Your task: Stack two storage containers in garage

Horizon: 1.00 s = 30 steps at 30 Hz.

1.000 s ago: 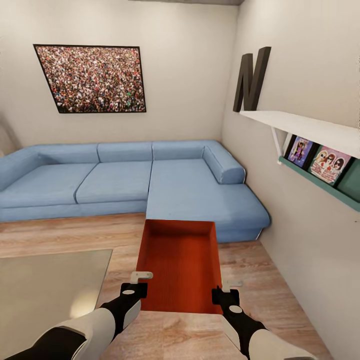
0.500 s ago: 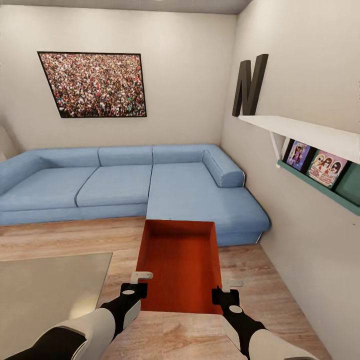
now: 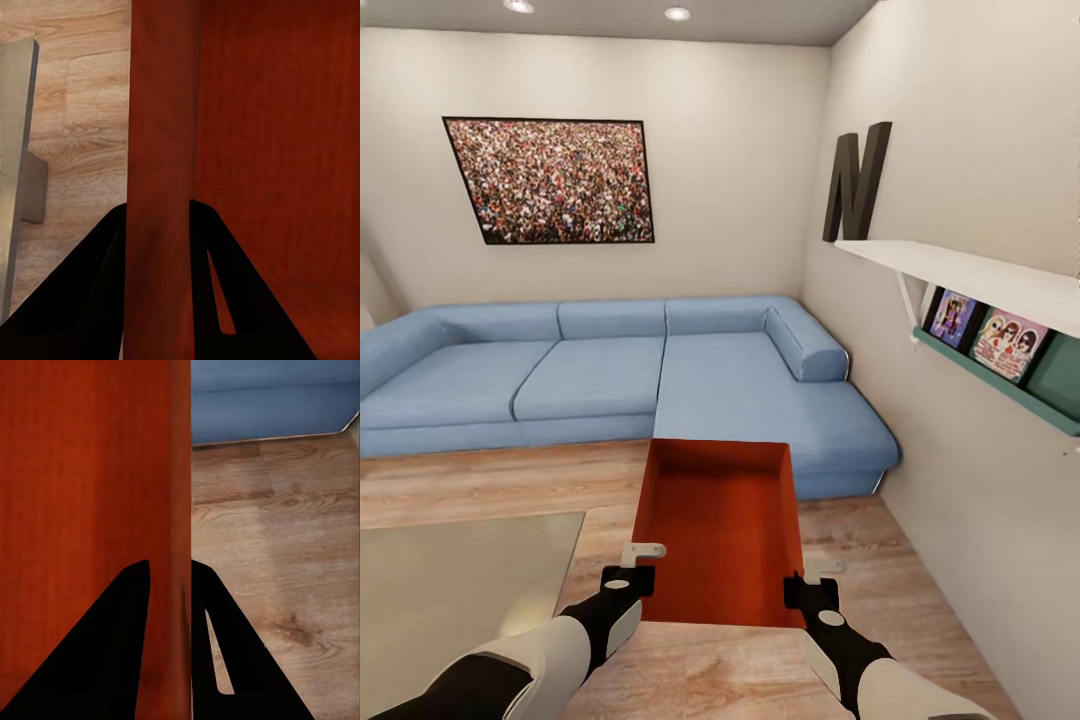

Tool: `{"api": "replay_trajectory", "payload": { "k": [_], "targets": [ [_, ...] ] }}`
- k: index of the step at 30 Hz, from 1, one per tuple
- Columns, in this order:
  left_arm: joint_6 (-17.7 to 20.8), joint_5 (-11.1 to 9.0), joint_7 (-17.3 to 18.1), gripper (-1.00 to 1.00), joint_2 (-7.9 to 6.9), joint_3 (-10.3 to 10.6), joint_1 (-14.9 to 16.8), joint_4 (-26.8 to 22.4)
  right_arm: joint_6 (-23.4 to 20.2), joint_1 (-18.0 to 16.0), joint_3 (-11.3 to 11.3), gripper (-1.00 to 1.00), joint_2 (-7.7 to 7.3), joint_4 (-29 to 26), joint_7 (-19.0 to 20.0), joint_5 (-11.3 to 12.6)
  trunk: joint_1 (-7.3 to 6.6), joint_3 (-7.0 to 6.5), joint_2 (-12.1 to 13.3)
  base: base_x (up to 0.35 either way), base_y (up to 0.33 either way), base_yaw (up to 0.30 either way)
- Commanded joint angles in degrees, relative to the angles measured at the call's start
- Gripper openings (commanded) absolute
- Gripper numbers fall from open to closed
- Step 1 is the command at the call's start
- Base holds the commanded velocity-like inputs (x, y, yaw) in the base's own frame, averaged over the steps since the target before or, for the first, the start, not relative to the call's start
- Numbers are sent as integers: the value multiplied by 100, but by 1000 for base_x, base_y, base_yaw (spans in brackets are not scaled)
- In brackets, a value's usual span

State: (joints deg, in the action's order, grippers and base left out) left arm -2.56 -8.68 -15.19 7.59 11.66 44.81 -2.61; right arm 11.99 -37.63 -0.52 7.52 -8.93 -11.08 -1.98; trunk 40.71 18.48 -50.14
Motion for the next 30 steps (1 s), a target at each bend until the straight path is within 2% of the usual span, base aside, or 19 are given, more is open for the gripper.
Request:
{"api": "replay_trajectory", "payload": {
  "k": [1, 12, 30],
  "targets": [
    [-26, -90, -194, -100, -14, -113, 2, 19, 120, -8, 175, -100, 3, -118, 1, -92, 1, -2, -5, 0, 0, 0],
    [-22, -90, -195, -100, -12, -116, 2, 15, 114, -8, 175, -100, 3, -118, 1, -92, 1, -104, -5, 0, 0, 8],
    [-17, -90, -195, -100, -12, -113, 2, 15, 114, -8, 175, -100, 3, -118, 1, -92, 1, -270, -5, 0, 0, 75]
  ]
}}
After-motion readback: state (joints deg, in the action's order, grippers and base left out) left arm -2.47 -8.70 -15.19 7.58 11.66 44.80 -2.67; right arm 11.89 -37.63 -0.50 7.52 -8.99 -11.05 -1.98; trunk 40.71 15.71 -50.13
